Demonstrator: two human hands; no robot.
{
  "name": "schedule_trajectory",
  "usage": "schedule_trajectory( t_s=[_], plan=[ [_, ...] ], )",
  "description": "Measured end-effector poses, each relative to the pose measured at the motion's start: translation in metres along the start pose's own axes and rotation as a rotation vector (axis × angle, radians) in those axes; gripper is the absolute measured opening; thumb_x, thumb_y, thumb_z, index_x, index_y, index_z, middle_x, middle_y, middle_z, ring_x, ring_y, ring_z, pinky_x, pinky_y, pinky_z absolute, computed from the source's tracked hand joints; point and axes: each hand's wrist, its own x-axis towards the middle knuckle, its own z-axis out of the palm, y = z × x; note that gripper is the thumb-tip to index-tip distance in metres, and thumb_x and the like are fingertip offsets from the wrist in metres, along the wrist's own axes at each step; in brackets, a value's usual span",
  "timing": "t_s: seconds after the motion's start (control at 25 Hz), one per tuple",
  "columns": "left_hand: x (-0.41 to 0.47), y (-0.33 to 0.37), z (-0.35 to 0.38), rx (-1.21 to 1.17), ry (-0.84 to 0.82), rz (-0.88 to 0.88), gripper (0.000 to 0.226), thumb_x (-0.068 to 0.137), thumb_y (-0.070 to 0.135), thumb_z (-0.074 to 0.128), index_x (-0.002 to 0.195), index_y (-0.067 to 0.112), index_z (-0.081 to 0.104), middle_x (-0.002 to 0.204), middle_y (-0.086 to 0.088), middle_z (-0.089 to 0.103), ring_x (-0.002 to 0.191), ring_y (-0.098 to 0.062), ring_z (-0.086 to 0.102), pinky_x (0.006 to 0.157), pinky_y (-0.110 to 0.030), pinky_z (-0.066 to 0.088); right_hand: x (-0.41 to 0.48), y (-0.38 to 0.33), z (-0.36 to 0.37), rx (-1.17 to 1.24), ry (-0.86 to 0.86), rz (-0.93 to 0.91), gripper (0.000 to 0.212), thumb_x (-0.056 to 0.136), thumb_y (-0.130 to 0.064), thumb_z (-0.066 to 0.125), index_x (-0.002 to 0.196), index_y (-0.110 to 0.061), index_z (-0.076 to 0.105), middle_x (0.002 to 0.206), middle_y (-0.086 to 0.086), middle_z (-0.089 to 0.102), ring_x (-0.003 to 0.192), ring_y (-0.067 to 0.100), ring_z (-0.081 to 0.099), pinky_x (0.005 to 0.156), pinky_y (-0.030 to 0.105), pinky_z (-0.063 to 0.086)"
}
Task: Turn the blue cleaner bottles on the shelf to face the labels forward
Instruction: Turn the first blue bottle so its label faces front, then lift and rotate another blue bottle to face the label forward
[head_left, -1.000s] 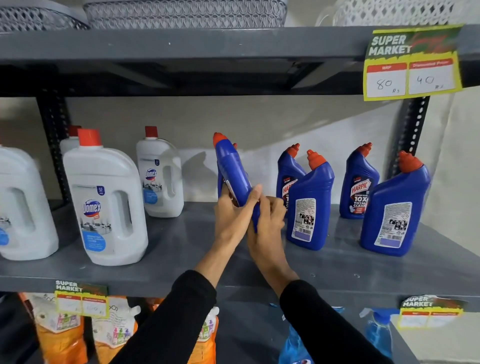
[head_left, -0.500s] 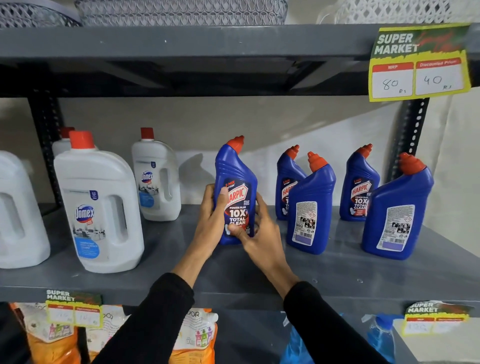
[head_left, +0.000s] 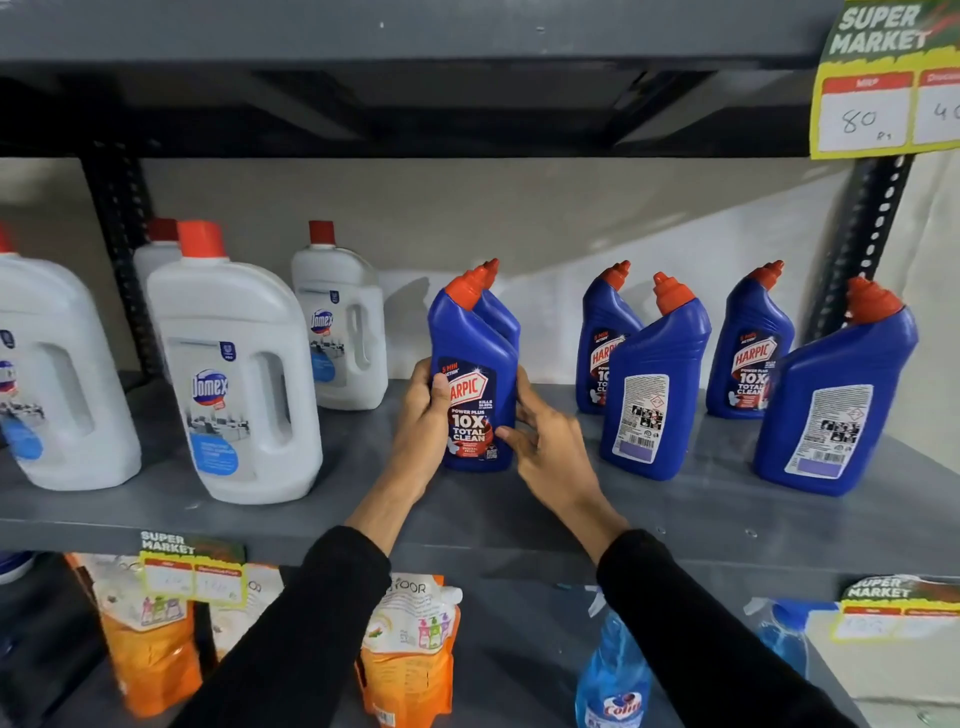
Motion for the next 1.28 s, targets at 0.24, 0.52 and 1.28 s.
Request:
schedule_trajectory(
  t_s=[0.24,0.52,1.28],
  plan=[
    [-0.008,0.003,0.002,0.033,-0.062,-0.045,0.02,0.103,0.036,0.036,0.122,0.031,0.041,0.11,0.004,0.065,0.087,-0.002,0.069,0.063,-0.014,0.055,-0.002,0.005,0.001,0.036,-0.021,0.061,0.076,0.09,0.001,0.061,0.151,-0.025,0.025,0.123,-0.011,0.058,0.106,-0.013,0.057,0.082,0.009,0.05],
    [-0.03,0.028,0.011,0.339,0.213,0.257,0.047,0.099,0.019,0.051,0.141,0.008,0.034,0.14,-0.013,0.038,0.128,-0.016,0.043,0.107,-0.047,0.04,-0.023,-0.014,-0.013,-0.076,0.1,0.071,0.071,0.085,-0.003,0.069,0.147,-0.018,0.037,0.128,-0.005,0.058,0.117,0.006,0.055,0.081,-0.001,0.044],
    [-0.037,0.032,0.181,-0.035,-0.096,-0.31,0.037,0.099,0.014,0.052,0.136,0.009,0.051,0.131,-0.014,0.063,0.107,-0.023,0.064,0.09,-0.034,0.052,-0.055,0.031,-0.128,-0.057,0.317,0.34,0.036,0.091,-0.016,0.064,0.123,-0.009,0.05,0.124,0.009,0.065,0.098,0.012,0.061,0.078,0.02,0.048]
  ],
)
